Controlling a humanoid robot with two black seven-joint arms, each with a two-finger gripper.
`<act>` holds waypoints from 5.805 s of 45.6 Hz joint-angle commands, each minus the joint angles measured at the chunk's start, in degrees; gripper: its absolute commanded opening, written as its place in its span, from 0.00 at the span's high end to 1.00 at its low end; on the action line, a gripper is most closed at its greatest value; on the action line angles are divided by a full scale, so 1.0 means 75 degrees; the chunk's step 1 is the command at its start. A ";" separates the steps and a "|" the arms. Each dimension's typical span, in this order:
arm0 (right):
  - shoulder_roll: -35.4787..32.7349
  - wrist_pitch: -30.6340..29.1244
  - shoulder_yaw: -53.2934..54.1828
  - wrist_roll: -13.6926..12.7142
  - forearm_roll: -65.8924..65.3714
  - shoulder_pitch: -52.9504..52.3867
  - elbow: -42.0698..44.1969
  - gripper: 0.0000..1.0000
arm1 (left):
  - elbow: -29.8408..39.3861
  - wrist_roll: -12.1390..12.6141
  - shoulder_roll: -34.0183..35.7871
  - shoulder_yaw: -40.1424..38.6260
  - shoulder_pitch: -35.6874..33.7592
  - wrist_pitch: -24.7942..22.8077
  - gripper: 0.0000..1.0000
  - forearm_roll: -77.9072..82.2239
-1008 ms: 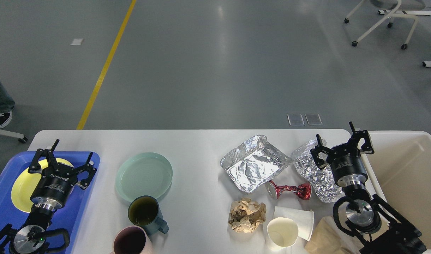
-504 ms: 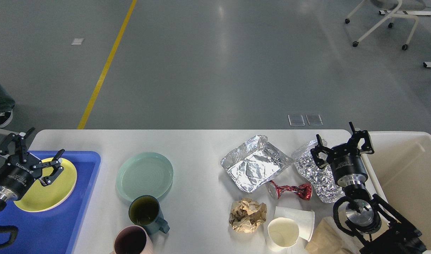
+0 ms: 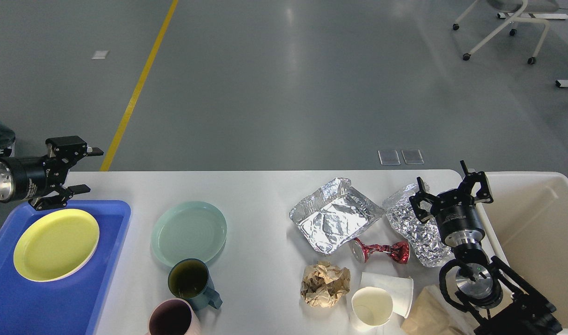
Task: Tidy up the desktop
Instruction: 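Lift the left gripper off the blue tray and raise it, then lower the left gripper onto the dark teal mug and grasp it, then lift the teal mug with the left gripper and carry it toward the tray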
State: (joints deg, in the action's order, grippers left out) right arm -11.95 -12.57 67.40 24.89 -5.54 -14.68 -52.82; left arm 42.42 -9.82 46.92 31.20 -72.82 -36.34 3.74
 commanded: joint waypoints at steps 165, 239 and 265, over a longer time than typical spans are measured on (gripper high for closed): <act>0.0000 0.0000 -0.0011 -0.0002 0.0000 0.0000 0.0000 0.00 | 0.4645 0.0747 -0.6128 0.6785 -0.2618 0.2959 0.54 -0.2198; 0.0000 0.0000 0.0001 0.0010 0.0000 0.0012 0.0000 0.00 | 0.6859 0.0724 -0.5049 0.7980 -0.8780 -0.1270 1.00 -0.2209; 0.0000 0.0000 -0.0011 0.0010 0.0000 0.0000 0.0000 0.00 | 0.6989 0.0853 -0.4617 0.8860 -0.9545 -0.2209 1.00 -0.1777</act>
State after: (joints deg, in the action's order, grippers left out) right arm -11.95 -12.57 67.36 24.94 -5.54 -14.68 -52.79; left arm 95.52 -4.19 9.23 96.10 -145.73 -53.67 -12.32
